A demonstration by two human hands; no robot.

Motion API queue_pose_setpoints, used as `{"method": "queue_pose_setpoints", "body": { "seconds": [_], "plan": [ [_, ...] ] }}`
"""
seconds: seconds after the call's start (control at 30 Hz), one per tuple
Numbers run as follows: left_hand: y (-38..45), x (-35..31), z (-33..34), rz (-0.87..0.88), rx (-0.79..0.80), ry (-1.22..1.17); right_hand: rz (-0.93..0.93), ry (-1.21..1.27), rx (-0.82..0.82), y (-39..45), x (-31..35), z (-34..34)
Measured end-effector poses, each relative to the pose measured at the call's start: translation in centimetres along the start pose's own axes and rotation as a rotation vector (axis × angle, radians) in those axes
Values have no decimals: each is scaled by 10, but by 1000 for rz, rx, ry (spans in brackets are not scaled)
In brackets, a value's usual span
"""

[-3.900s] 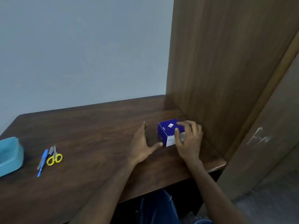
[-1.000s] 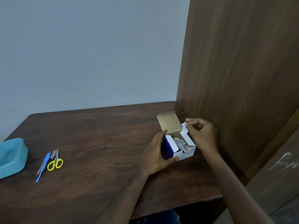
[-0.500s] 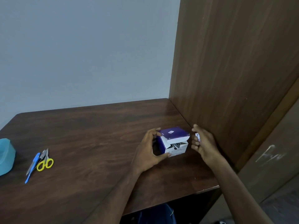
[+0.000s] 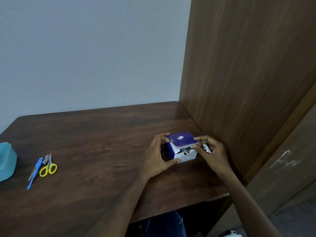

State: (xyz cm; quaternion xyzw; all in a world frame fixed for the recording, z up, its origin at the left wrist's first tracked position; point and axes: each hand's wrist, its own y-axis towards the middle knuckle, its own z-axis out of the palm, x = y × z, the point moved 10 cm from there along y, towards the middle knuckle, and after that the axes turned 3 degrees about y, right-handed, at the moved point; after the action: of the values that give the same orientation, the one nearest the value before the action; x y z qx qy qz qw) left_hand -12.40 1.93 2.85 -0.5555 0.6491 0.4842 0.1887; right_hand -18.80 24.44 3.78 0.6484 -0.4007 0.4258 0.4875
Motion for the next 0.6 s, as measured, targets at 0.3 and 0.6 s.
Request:
{"method": "queue_pose_setpoints", "body": {
  "seconds": [0.3, 0.6],
  "plan": [
    [0, 3, 0, 8, -10, -19, -38, -29, -1, -1, -4, -7],
    [0, 3, 2, 11, 15, -31, -55, -76, 1, 0, -6, -10]
  ]
}}
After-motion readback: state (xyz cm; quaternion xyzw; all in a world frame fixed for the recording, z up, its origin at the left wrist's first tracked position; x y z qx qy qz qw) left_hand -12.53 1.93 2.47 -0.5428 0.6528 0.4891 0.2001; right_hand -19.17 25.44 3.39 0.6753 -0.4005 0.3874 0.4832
